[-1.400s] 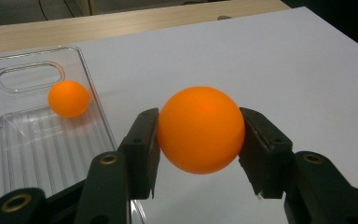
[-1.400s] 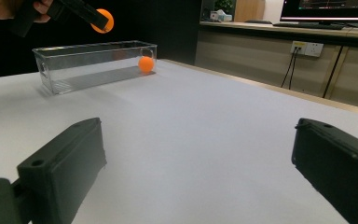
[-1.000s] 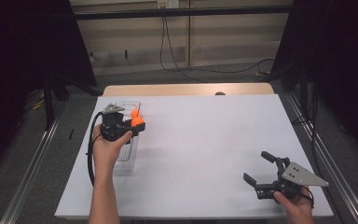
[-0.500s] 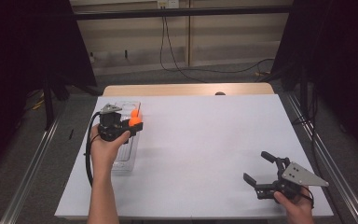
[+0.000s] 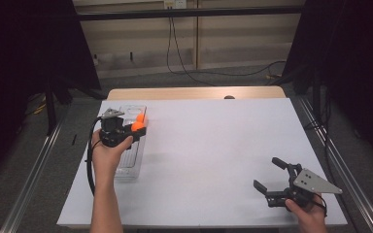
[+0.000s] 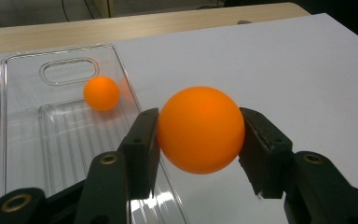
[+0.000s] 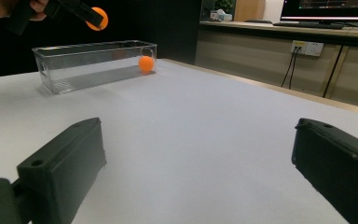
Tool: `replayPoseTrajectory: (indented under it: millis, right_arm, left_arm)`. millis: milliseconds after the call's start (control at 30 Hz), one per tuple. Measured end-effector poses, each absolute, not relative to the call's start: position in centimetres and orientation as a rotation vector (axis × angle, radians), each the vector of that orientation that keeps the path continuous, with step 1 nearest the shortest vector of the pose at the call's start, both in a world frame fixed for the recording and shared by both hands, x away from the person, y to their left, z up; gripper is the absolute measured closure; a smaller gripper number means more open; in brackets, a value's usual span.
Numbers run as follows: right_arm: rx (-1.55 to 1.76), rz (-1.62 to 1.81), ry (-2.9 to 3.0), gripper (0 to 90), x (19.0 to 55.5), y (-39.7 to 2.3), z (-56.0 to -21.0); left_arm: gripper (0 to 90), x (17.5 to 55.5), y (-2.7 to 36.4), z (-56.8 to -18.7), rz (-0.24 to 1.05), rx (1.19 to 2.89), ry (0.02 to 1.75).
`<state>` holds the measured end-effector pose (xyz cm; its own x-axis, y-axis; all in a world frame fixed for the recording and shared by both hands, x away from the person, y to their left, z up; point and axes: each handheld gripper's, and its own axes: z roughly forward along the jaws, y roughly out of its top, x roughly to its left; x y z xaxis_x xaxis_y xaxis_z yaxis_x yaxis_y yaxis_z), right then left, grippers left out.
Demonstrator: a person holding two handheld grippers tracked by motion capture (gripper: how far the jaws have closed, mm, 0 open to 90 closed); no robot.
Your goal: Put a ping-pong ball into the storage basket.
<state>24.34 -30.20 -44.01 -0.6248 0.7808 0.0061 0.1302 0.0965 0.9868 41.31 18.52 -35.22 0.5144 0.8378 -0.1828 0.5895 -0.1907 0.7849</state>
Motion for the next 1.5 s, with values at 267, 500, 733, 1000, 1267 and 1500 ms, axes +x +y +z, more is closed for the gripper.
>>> replayPoseTrajectory:
  millis: [267,500,733,1000,1267,1500]
  right_arm:
    - [0.891,1.568,1.842,2.0,24.3,-30.2,-44.0]
    - [0.890,1.568,1.842,2.0,24.3,-30.2,-44.0]
    - [0.891,1.569,1.841,2.0,24.3,-30.2,-44.0]
    - [0.890,1.568,1.842,2.0,24.3,-30.2,-44.0]
    - [0.888,1.569,1.842,2.0,24.3,-30.2,-44.0]
    - [0.888,1.569,1.843,2.1,24.3,-30.2,-44.0]
  left_arm:
    - [50.8,41.3,18.7,-35.3,0.386,1.902,1.193]
    - [50.9,41.4,19.1,-35.5,0.402,1.909,1.201]
    - [50.9,41.4,19.4,-35.7,0.409,1.912,1.216]
    - [50.9,41.5,19.4,-35.9,0.426,1.917,1.233]
    - [50.9,41.4,19.8,-36.0,0.433,1.914,1.244]
    - [50.8,41.5,19.9,-36.2,0.437,1.914,1.257]
